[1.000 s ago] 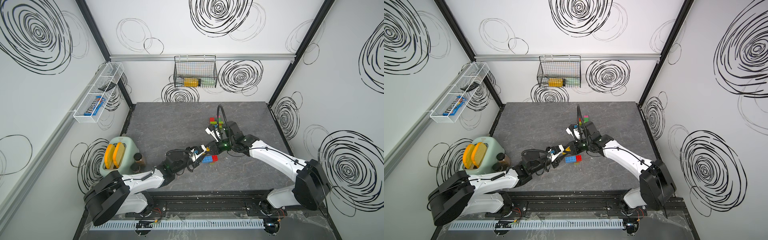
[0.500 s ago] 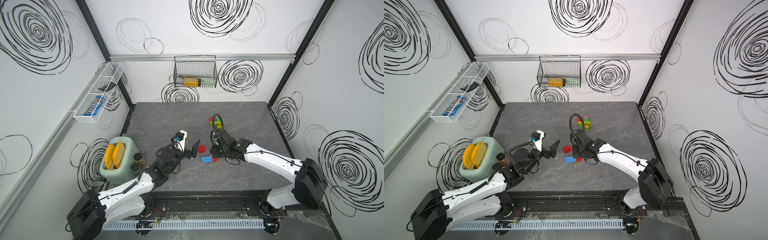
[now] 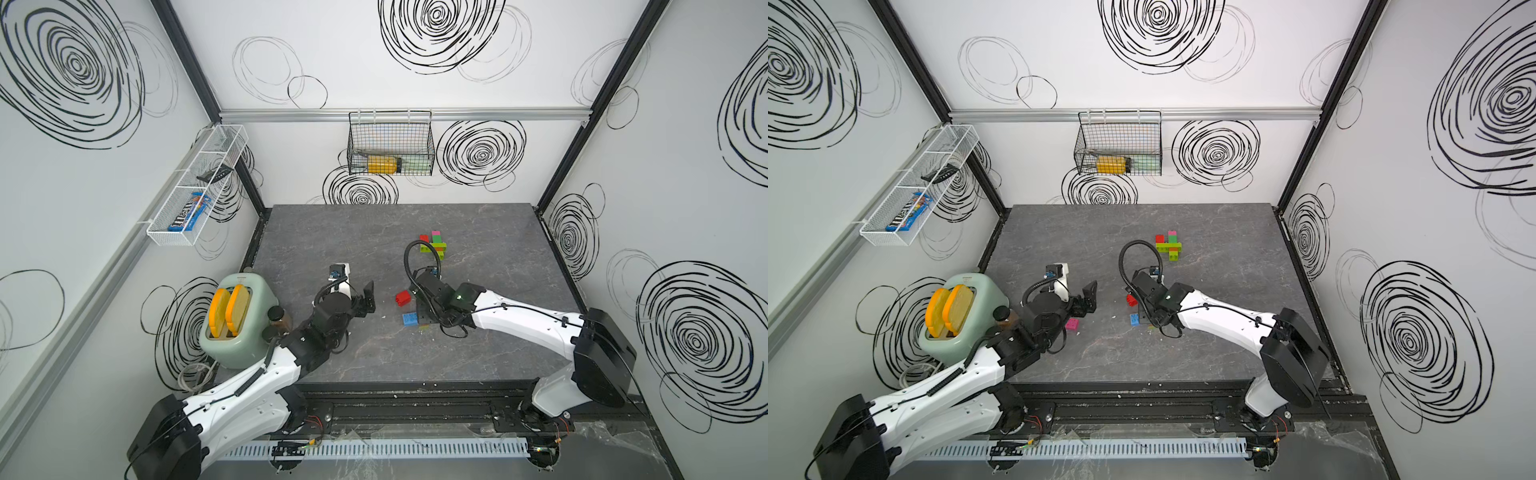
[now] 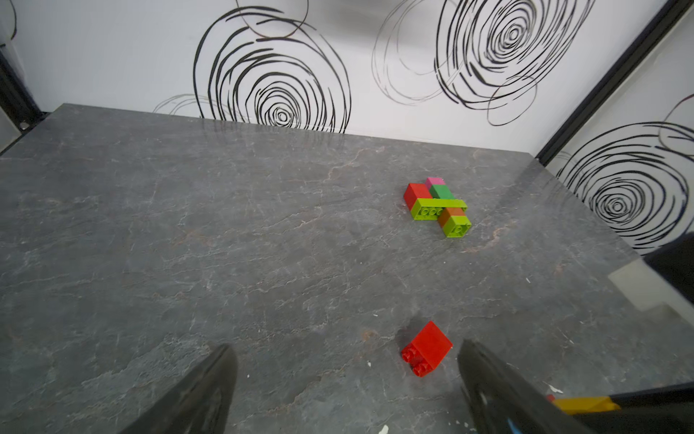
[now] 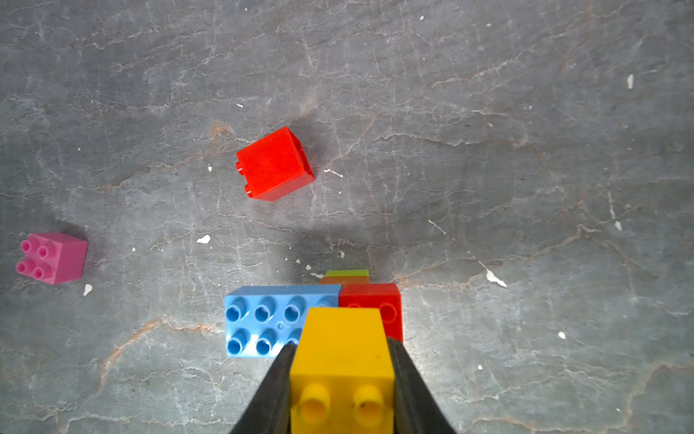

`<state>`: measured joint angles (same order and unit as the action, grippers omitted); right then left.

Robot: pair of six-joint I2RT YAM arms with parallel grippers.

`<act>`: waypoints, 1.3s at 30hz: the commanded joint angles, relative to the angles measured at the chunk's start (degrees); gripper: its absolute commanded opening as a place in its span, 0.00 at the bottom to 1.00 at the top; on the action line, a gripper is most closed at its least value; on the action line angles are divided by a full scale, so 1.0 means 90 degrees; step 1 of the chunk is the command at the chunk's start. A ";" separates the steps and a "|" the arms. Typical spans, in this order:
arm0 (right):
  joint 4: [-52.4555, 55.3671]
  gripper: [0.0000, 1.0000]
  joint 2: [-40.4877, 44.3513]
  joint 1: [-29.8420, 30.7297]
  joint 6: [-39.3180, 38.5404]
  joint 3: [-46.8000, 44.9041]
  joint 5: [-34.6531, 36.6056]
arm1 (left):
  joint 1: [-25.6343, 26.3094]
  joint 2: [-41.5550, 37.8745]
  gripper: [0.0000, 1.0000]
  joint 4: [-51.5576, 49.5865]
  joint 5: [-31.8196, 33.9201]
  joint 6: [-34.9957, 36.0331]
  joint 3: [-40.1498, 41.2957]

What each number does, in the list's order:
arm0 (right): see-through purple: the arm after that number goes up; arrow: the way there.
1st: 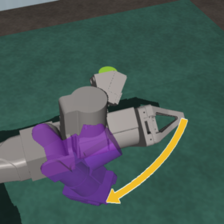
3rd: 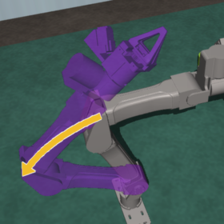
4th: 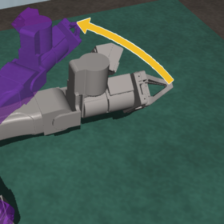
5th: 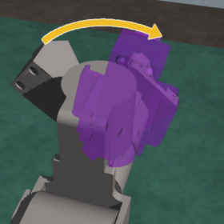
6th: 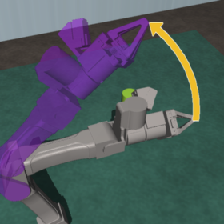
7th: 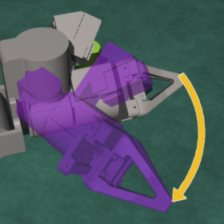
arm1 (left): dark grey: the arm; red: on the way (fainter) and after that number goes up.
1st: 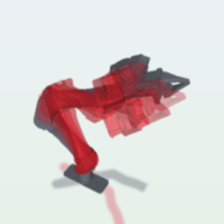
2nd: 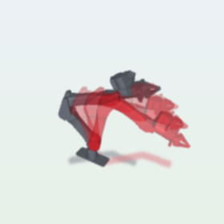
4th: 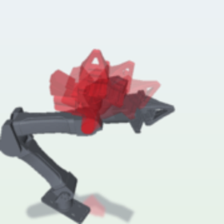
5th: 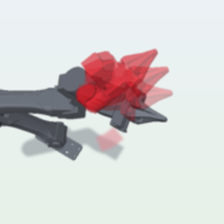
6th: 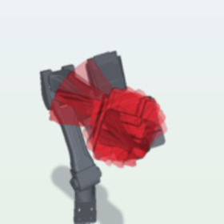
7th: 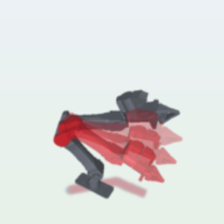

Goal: Assemble the number 4 with lego
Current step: Assemble the lego brick with the lego brick.

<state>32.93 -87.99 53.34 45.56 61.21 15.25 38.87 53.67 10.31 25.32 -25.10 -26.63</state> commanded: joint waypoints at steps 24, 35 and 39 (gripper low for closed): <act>0.0484 0.00 -0.0864 -0.0089 -0.0532 -0.0180 -0.0317 | -0.0518 0.0228 0.96 -0.0242 -0.0772 -0.0531 -0.0226; 0.0500 0.00 -0.1669 0.0043 -0.0697 -0.1359 -0.0699 | -0.0698 0.0714 0.96 -0.0689 -0.0724 -0.0699 -0.0237; 0.0393 0.00 -0.1679 0.0044 -0.0578 -0.1754 -0.0776 | -0.0870 0.0832 0.96 -0.0874 -0.0720 -0.0814 -0.0169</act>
<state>27.07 -92.03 54.02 39.05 57.28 17.41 32.12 60.69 3.05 18.72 -30.30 -28.56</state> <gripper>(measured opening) 0.357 0.958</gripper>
